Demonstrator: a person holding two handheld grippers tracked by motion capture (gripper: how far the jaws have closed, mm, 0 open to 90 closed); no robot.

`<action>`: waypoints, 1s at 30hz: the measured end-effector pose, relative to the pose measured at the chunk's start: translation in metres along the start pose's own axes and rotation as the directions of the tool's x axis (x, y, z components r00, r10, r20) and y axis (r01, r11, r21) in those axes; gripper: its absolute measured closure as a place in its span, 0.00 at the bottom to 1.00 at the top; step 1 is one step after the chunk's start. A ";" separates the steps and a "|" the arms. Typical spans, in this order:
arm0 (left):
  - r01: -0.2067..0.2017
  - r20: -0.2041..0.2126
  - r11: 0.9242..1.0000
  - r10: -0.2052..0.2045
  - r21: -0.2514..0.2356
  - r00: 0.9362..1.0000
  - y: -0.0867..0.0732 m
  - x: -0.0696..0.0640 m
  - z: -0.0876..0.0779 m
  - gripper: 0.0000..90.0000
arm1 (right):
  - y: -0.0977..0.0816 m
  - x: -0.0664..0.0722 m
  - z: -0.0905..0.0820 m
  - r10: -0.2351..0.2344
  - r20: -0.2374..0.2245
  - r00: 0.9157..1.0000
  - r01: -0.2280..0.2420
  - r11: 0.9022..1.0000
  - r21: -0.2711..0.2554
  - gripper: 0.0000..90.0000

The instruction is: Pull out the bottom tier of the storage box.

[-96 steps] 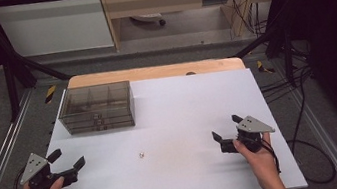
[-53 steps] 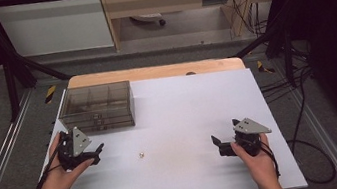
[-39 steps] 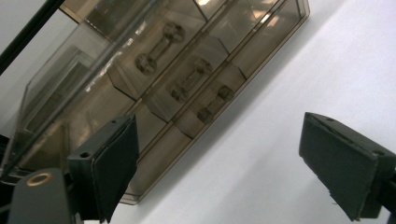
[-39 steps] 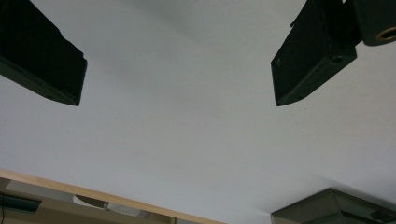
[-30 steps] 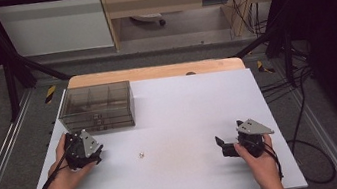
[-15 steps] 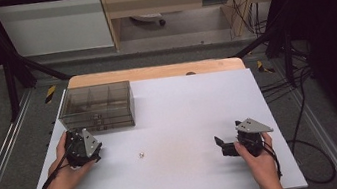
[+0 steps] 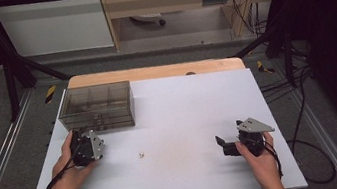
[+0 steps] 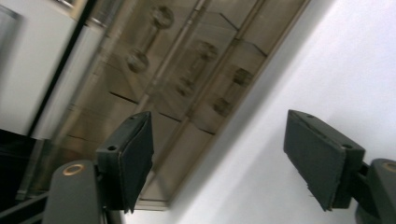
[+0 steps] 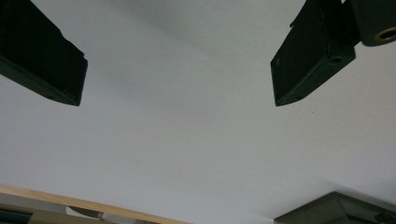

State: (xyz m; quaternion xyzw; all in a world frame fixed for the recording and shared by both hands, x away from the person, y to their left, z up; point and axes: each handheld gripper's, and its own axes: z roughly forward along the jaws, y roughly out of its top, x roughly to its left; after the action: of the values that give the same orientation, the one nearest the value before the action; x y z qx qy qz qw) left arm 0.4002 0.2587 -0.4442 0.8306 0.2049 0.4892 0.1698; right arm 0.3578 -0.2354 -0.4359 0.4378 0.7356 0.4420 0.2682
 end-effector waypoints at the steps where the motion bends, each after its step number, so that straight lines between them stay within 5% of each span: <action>1: -0.005 -0.004 1.000 0.005 -0.001 1.000 0.000 0.000 0.000 0.28 | 0.000 0.000 0.000 -0.001 -0.001 1.000 0.001 1.000 0.000 0.05; 7: -0.017 -0.011 1.000 0.017 -0.002 1.000 0.002 -0.002 0.001 0.32 | 0.000 0.001 0.000 0.000 -0.001 1.000 0.000 1.000 0.003 0.05; 11: -0.055 -0.051 0.998 0.055 -0.007 0.997 0.005 -0.003 -0.003 0.36 | 0.000 0.001 0.000 -0.006 -0.002 1.000 0.006 1.000 0.003 0.05; 24: -0.098 -0.053 0.995 0.098 0.010 0.994 0.005 -0.003 0.002 0.47 | 0.000 0.000 -0.001 -0.006 -0.003 1.000 0.006 1.000 0.004 0.05; 30: -0.165 -0.071 0.986 0.166 0.021 0.984 0.005 -0.004 0.006 0.52 | 0.000 0.001 -0.001 -0.008 -0.004 1.000 0.008 1.000 0.004 0.05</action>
State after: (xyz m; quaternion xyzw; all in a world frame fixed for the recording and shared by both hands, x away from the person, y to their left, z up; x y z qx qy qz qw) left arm 0.4045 0.2518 -0.4475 0.8276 0.1449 0.5299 0.1150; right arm 0.3568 -0.2349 -0.4356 0.4345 0.7389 0.4402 0.2674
